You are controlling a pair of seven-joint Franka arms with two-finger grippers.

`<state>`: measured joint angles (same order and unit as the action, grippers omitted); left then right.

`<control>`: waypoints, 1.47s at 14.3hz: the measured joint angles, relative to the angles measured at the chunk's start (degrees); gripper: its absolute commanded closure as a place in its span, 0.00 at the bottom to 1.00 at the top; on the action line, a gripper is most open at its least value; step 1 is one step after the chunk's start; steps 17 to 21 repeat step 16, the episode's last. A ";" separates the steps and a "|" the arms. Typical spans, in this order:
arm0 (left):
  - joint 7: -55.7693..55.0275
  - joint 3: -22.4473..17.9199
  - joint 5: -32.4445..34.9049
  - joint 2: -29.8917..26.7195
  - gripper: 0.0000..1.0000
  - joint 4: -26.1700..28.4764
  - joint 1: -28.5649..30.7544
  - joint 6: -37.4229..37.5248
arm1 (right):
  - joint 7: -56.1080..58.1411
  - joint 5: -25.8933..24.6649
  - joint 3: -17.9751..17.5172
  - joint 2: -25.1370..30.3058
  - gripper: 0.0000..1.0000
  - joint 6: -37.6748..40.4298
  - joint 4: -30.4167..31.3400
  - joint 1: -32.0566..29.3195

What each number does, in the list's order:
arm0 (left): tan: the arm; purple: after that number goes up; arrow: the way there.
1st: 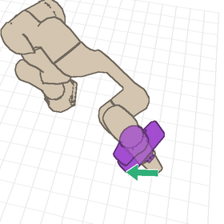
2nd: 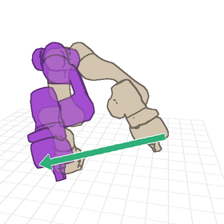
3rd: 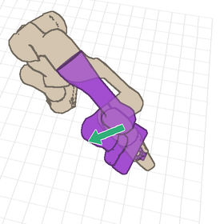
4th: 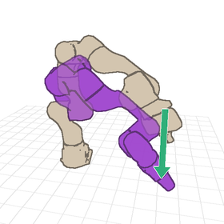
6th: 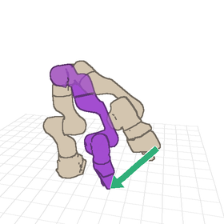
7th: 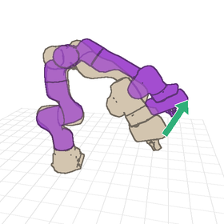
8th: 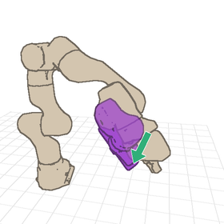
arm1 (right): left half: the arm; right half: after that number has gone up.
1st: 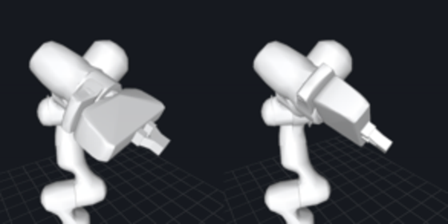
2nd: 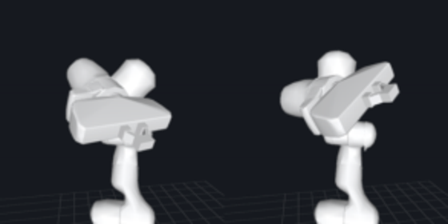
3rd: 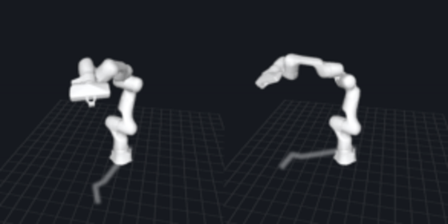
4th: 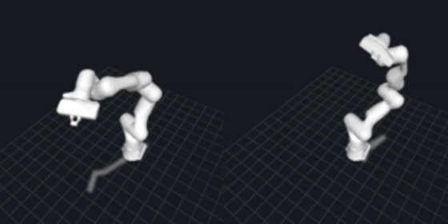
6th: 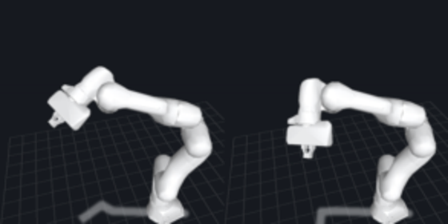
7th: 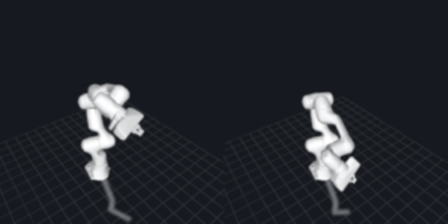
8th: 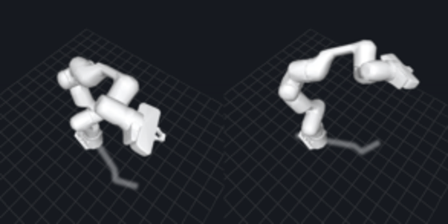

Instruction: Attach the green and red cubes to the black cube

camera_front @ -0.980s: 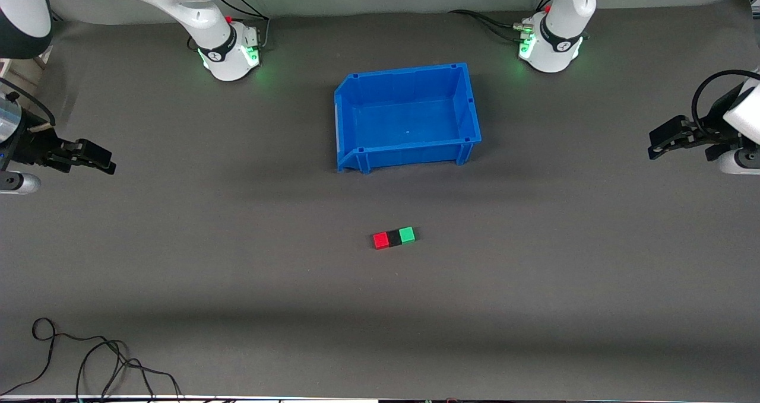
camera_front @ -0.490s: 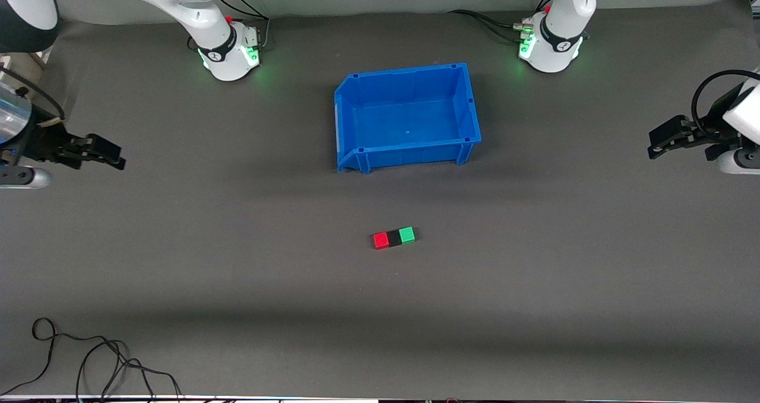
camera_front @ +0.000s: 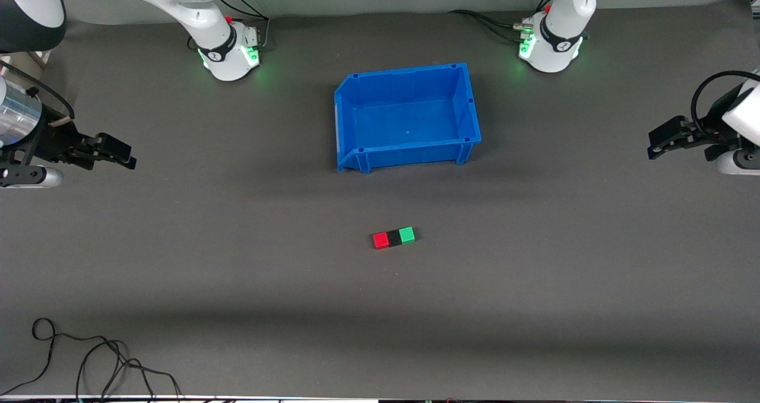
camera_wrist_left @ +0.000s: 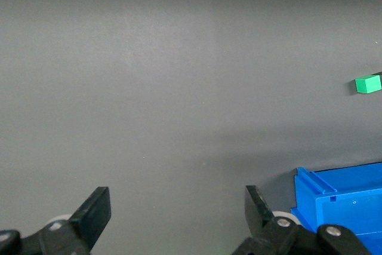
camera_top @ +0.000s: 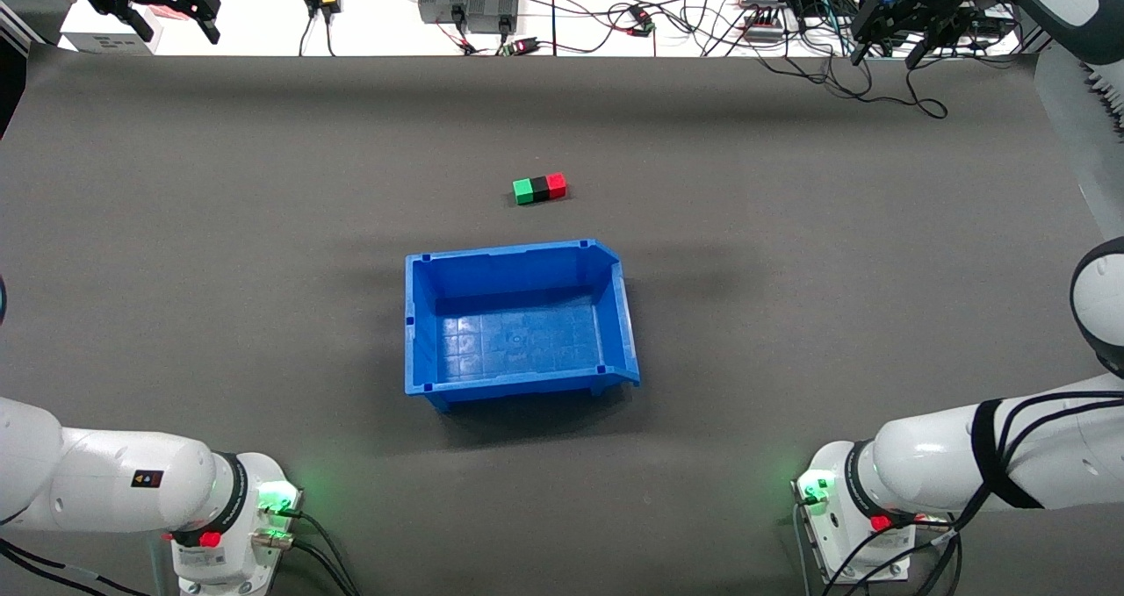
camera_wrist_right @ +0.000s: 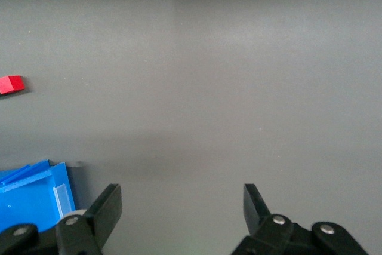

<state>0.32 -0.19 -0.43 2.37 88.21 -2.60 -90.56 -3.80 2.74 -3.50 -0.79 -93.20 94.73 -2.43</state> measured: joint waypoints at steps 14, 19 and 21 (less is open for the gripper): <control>0.00 0.02 0.00 0.00 0.00 -0.01 -0.10 0.00 | 0.01 0.00 -0.05 0.71 0.09 0.98 2.11 -0.12; 0.00 0.04 0.00 0.00 0.00 -0.01 -0.14 0.00 | 0.01 0.00 -0.05 0.71 0.09 0.97 2.11 -0.12; 0.00 0.04 0.00 0.00 0.00 -0.01 -0.14 0.00 | 0.01 0.00 -0.05 0.71 0.09 0.97 2.11 -0.12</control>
